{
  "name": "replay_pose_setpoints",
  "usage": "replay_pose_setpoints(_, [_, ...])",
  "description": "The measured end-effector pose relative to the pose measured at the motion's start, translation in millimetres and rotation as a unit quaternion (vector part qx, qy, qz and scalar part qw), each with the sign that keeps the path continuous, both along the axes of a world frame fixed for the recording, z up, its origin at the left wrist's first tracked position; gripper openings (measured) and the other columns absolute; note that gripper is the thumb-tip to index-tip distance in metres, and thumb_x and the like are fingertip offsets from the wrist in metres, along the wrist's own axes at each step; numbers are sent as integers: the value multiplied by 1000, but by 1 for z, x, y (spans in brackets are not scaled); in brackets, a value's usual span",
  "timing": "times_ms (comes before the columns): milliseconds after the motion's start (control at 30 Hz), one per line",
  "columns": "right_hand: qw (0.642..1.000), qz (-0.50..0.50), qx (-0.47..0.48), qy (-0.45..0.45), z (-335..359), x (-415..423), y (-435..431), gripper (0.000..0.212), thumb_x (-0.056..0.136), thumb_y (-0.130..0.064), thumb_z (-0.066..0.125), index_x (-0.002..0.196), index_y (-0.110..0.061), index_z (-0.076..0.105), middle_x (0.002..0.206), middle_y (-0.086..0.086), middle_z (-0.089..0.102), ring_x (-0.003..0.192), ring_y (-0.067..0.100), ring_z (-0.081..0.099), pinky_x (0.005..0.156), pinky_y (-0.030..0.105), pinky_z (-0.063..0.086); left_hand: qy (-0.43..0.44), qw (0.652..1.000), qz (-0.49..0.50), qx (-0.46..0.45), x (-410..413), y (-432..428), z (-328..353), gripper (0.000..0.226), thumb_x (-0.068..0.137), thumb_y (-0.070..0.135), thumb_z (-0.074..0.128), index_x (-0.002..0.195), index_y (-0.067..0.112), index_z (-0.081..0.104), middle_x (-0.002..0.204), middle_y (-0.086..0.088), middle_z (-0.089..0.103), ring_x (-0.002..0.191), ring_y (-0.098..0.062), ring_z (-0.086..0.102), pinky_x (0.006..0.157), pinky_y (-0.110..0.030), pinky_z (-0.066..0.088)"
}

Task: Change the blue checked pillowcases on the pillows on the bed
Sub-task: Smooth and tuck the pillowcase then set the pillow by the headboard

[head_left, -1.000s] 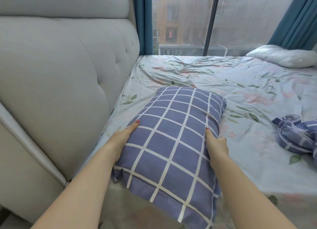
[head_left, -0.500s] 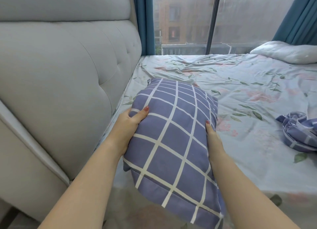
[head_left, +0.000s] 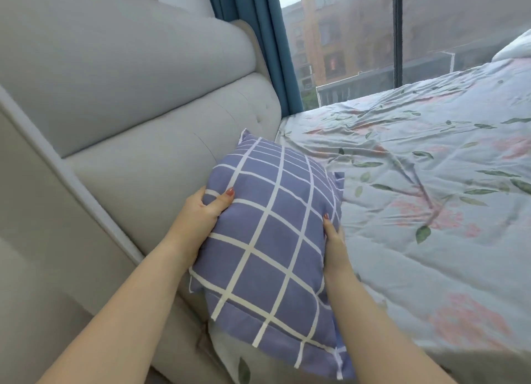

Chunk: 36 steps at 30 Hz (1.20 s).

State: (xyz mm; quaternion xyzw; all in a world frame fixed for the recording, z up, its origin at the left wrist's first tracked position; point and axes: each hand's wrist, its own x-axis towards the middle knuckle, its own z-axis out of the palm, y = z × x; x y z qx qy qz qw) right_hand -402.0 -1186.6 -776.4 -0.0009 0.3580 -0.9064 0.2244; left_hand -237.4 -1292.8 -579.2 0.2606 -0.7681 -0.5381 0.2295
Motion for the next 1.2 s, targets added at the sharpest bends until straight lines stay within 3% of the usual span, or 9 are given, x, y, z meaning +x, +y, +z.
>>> replay_pose_setpoints(200, [998,58,-29,-25,-12,12,-32,76,67,-76,71,134,-48,50,137,-7,59,123,25,58,104,53,45,-26,994,-33,-97,-2,18,27,24,93,39,63,113,25,67,101,9,76,92,-12,73,77,-30,55])
replay_pose_setpoints(467, [992,101,-46,53,25,3,-53,84,73,-67,71,145,-33,42,140,-1,57,126,24,56,107,46,43,-88,966,81,-231,14,-1,56,28,90,53,61,107,32,58,103,15,66,98,-13,64,73,-27,49])
replay_pose_setpoints(533, [980,132,112,98,28,7,-50,84,79,-68,62,148,-27,39,144,4,52,129,27,51,110,40,39,-184,924,100,-322,19,-11,54,52,85,66,58,126,34,52,119,12,63,108,-19,60,83,-32,48])
replay_pose_setpoints(600, [929,158,309,129,19,7,-46,62,98,-52,42,142,-9,47,144,15,50,130,33,48,107,35,38,-302,851,110,-415,19,-17,46,79,78,82,48,143,39,38,136,6,55,120,-26,55,93,-40,48])
replay_pose_setpoints(700, [902,145,398,87,14,9,-38,60,104,-42,29,136,4,49,143,26,47,130,39,45,107,37,35,-398,747,142,-513,9,-8,37,84,79,87,31,149,40,26,137,-6,40,125,-33,46,93,-44,46])
replay_pose_setpoints(833, [916,141,375,30,18,23,-32,63,103,-47,29,142,2,44,145,22,45,131,37,45,108,37,34,-357,699,152,-601,3,4,43,72,87,74,42,142,29,37,138,-8,32,125,-34,39,87,-44,46])
replay_pose_setpoints(1000, [909,84,407,39,20,42,-23,52,104,-37,32,131,1,54,135,22,53,124,38,48,103,37,36,-393,743,124,-528,1,-7,43,72,87,74,39,131,17,48,131,-11,52,115,-34,53,90,-44,49])
replay_pose_setpoints(1100, [900,15,419,119,27,57,-18,37,103,-26,32,111,0,57,118,17,55,110,34,50,85,34,35,-292,663,124,-678,3,4,36,54,92,57,52,122,13,57,128,-11,51,113,-35,47,85,-44,48])
replay_pose_setpoints(1200, [901,116,408,94,31,62,-22,47,104,-37,30,127,-2,49,129,19,52,114,35,51,85,34,36,-152,622,20,-768,2,18,21,34,83,33,72,109,11,68,113,-11,59,103,-35,54,76,-45,50])
